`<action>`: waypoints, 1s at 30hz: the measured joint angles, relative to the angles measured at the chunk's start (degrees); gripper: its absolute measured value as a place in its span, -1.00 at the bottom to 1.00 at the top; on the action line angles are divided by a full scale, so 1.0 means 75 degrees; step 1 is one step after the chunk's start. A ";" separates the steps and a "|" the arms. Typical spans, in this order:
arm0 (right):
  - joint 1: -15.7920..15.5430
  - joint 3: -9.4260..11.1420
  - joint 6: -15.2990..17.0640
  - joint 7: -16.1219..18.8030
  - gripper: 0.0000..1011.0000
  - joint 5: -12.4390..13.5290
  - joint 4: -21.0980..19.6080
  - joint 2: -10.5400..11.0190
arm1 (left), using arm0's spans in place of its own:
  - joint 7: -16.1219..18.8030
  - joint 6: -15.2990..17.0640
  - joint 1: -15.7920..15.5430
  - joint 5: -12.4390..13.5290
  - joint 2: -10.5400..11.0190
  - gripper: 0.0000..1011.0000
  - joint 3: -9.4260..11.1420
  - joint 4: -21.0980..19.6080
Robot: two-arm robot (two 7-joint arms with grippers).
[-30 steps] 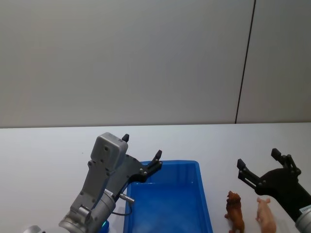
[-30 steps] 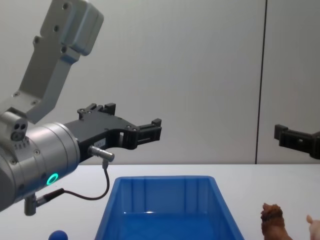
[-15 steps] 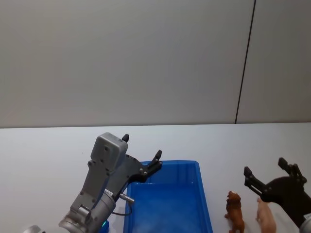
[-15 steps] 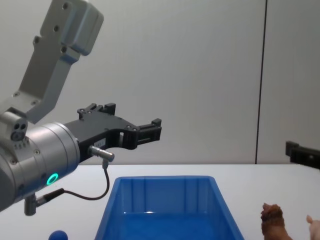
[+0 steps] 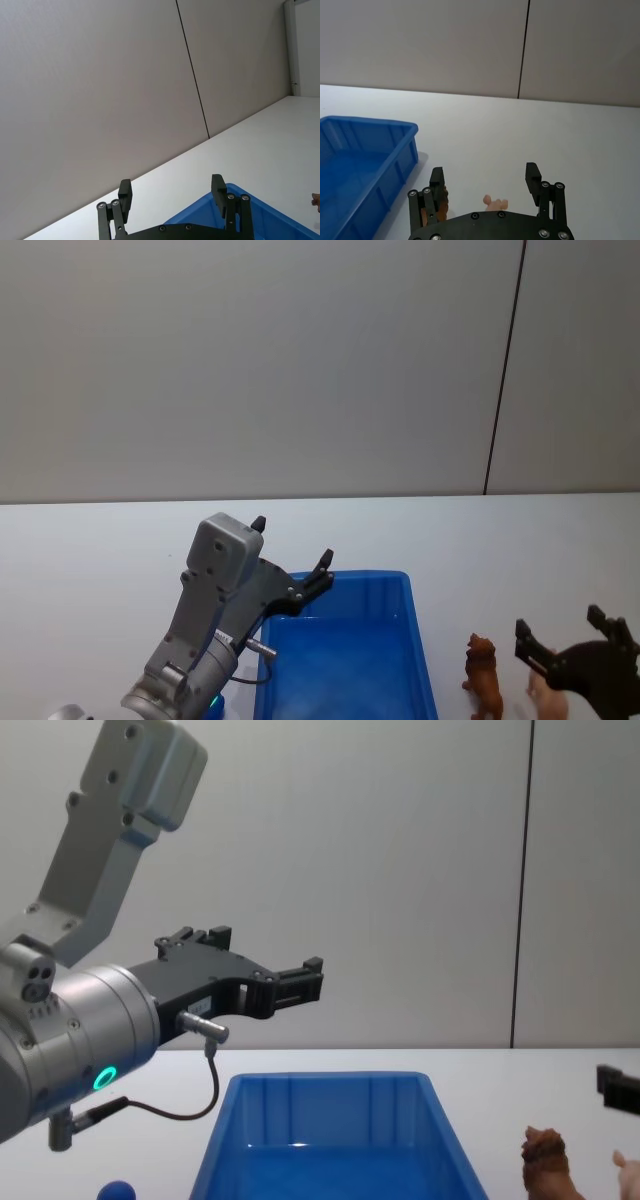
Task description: Pick up the two dolls from the table and place them into the box.
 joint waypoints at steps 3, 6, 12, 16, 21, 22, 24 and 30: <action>-0.0095 -0.0034 0.0090 -0.0150 0.98 -0.0043 0.0005 -0.0043 | 0.0000 0.0000 0.0000 0.0000 0.0000 0.98 0.0000 0.0000; -0.0157 -0.0062 0.0144 -0.0258 0.98 -0.0092 0.0047 -0.0084 | 0.0000 0.0000 0.0000 0.0000 -0.0001 0.98 0.0000 0.0000; -0.0217 -0.0107 0.0207 -0.0404 0.98 -0.0191 0.0156 -0.0167 | 0.0000 0.0000 0.0000 0.0000 0.0000 0.98 0.0000 0.0000; -0.0227 -0.0147 0.0243 -0.0498 0.98 -0.0289 0.0317 -0.0257 | 0.0000 0.0000 0.0000 0.0000 0.0000 0.98 0.0000 0.0000; -0.0199 -0.0181 0.0268 -0.0539 0.98 -0.0377 0.0510 -0.0353 | 0.0000 0.0000 0.0000 0.0000 -0.0001 0.98 0.0000 0.0000; -0.0187 -0.0187 0.0271 -0.0542 0.98 -0.0398 0.0545 -0.0369 | 0.0000 0.0000 0.0000 0.0000 0.0000 0.98 0.0000 0.0000; -0.0148 -0.0207 0.0276 -0.0542 0.98 -0.0460 0.0697 -0.0432 | -0.0001 0.0000 0.0000 0.0000 -0.0001 0.98 0.0000 0.0000; -0.0059 -0.0240 0.0274 -0.0481 0.97 -0.0549 0.0952 -0.0534 | 0.0000 0.0000 0.0000 0.0000 0.0000 0.98 0.0000 0.0000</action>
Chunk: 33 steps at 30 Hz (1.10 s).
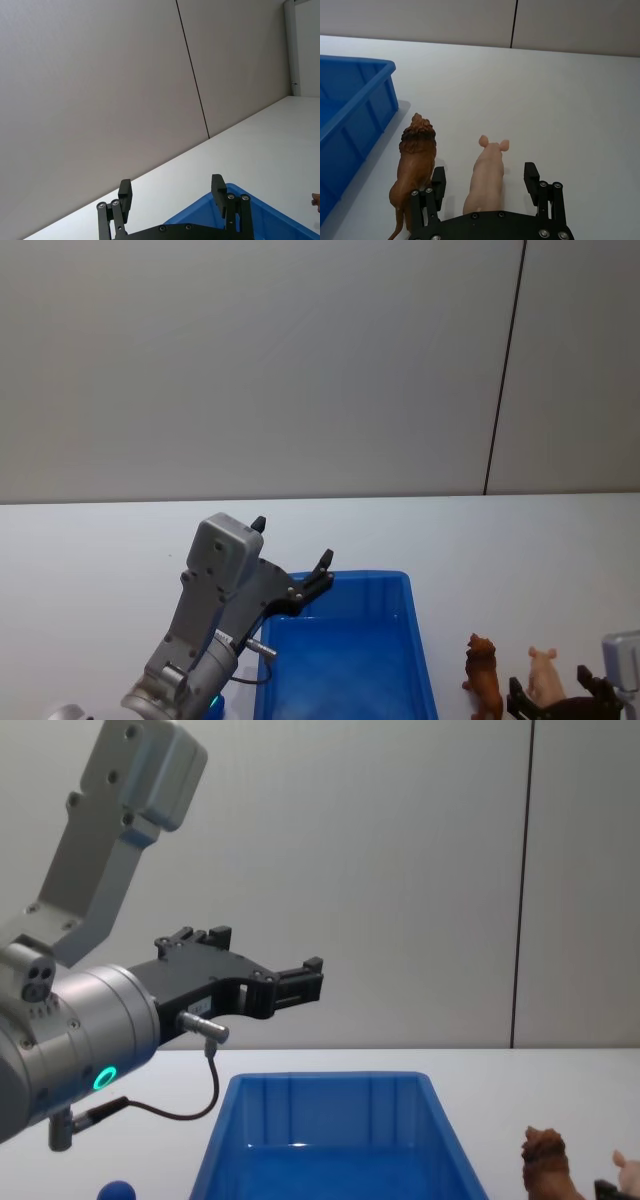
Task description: Pick up the two dolls from the table and place them into the box.
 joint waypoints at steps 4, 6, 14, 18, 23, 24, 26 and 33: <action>0.0064 -0.0016 -0.0005 0.0066 0.82 -0.0052 0.0173 -0.0069 | 0.0000 0.0000 0.0000 0.0000 0.0000 0.98 0.0000 0.0000; 0.0101 -0.0023 -0.0005 0.0094 0.70 -0.0070 0.0275 -0.0107 | 0.0000 0.0000 0.0000 0.0000 0.0000 0.98 0.0000 0.0000; 0.0196 -0.0032 0.0035 0.0129 0.22 -0.0116 0.0512 -0.0214 | 0.0000 0.0000 0.0000 0.0000 0.0000 0.98 -0.0001 0.0000; 0.0214 -0.0030 0.0047 0.0117 0.00 -0.0144 0.0548 -0.0248 | 0.0000 0.0000 0.0000 0.0000 -0.0001 0.98 0.0000 0.0000; 0.0213 -0.0016 0.0046 0.0053 -0.26 -0.0186 0.0524 -0.0268 | 0.0000 0.0000 0.0000 0.0000 -0.0001 0.98 0.0000 0.0000; 0.0205 -0.0011 0.0035 0.0019 -0.27 -0.0207 0.0477 -0.0270 | 0.0000 0.0000 0.0000 0.0000 -0.0001 0.98 0.0000 0.0000; 0.0187 0.0001 0.0003 -0.0027 -0.27 -0.0236 0.0396 -0.0271 | 0.0000 0.0000 0.0000 0.0000 0.0000 0.98 0.0000 0.0000; 0.0135 0.0041 -0.0157 -0.0135 -0.27 -0.0327 0.0108 -0.0257 | 0.0000 0.0000 0.0000 0.0000 0.0000 0.98 0.0000 0.0000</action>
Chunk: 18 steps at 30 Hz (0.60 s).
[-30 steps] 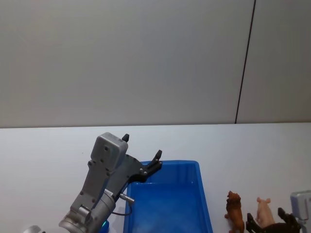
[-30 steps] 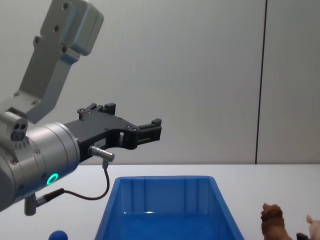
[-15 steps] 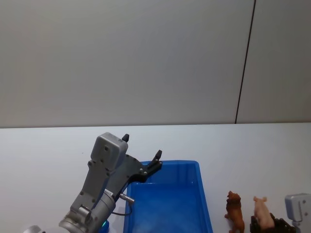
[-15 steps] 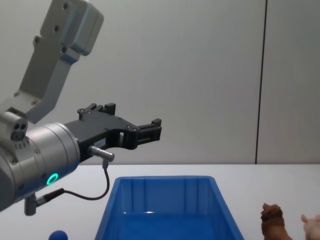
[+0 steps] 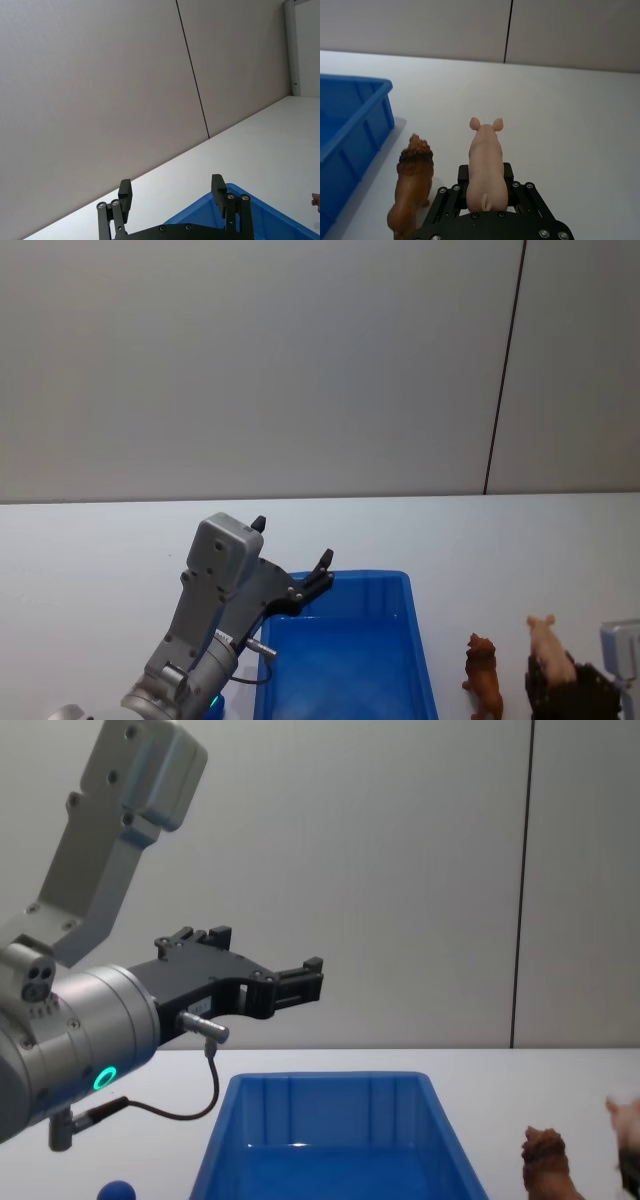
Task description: Pick up the two dolls from the table and place them into the box.
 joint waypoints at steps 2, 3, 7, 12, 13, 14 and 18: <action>-0.0010 0.0016 -0.0076 -0.0012 -0.27 -0.0030 -0.0127 0.0007 | 0.0000 0.0000 0.0000 0.0000 0.0000 0.98 0.0000 0.0000; -0.0011 0.0021 -0.0093 -0.0012 -0.27 -0.0035 -0.0163 0.0009 | 0.0000 0.0000 0.0000 0.0000 0.0000 0.98 0.0000 0.0000; -0.0002 0.0044 -0.0224 0.0068 -0.27 -0.0061 -0.0335 0.0019 | 0.0000 0.0000 0.0000 0.0000 0.0000 0.98 0.0000 0.0000; 0.0085 0.0064 -0.0349 0.0385 -0.27 -0.0062 -0.0492 0.0009 | 0.0000 0.0000 0.0000 0.0000 0.0000 0.98 0.0000 0.0000; 0.0127 0.0065 -0.0367 0.0496 -0.27 -0.0057 -0.0520 -0.0002 | 0.0000 0.0000 0.0000 0.0000 0.0000 0.98 0.0000 0.0000; 0.0147 0.0065 -0.0372 0.0551 -0.27 -0.0053 -0.0529 -0.0009 | 0.0000 0.0000 0.0000 0.0000 0.0000 0.98 0.0000 0.0000; 0.0265 0.0054 -0.0385 0.0876 -0.27 -0.0017 -0.0545 -0.0055 | 0.0000 0.0000 0.0000 0.0000 0.0000 0.98 0.0000 0.0000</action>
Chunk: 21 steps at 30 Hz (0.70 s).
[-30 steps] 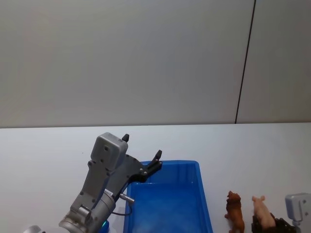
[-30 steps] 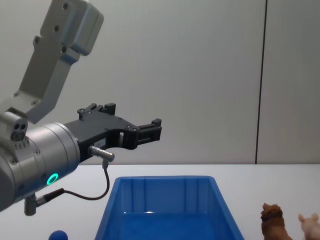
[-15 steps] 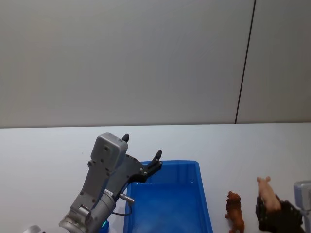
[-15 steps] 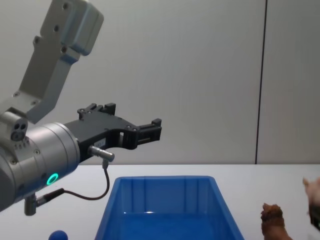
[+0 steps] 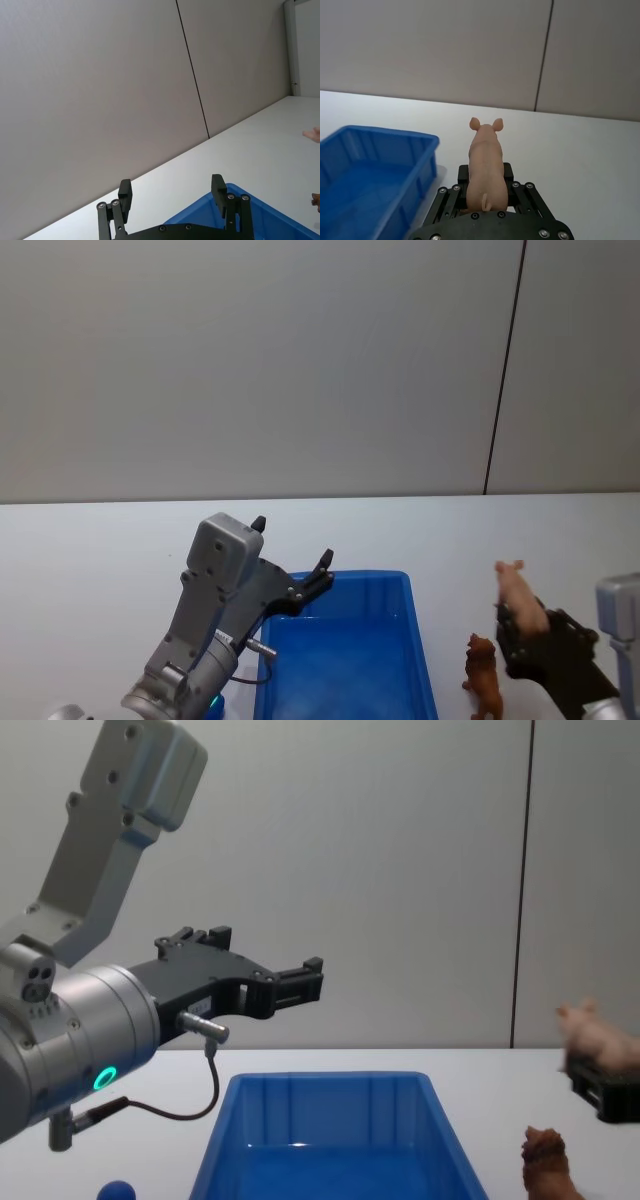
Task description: Pick up the two dolls from the table and place them into the box.
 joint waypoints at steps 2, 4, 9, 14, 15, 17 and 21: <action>0.0077 -0.0018 0.0001 0.0211 -0.27 0.0020 0.0000 -0.0036 | -0.0001 0.0000 0.0000 0.0000 0.0000 0.98 0.0000 0.0000; 0.0132 -0.0031 0.0013 0.0349 -0.27 0.0029 0.0011 -0.0064 | 0.0000 0.0000 0.0000 0.0000 0.0000 0.98 0.0000 0.0000; 0.0358 -0.0113 0.0097 0.0860 -0.27 0.0045 0.0141 -0.0192 | 0.0000 0.0000 0.0000 0.0000 0.0000 0.98 0.0000 0.0000; 0.0562 -0.0211 0.0209 0.1336 -0.27 0.0031 0.0302 -0.0329 | 0.0000 0.0000 0.0000 0.0000 0.0000 0.98 0.0000 0.0000; 0.0593 -0.0227 0.0226 0.1414 -0.27 0.0024 0.0331 -0.0351 | -0.0001 0.0000 0.0000 0.0000 0.0000 0.98 0.0000 0.0000; 0.0706 -0.0289 0.0280 0.1628 -0.27 0.0001 0.0444 -0.0433 | -0.0001 0.0000 0.0000 0.0000 0.0000 0.98 0.0000 0.0000; 0.0920 -0.0408 0.0393 0.2054 -0.25 -0.0069 0.0679 -0.0601 | -0.0001 0.0000 0.0000 0.0000 0.0000 0.98 0.0000 0.0000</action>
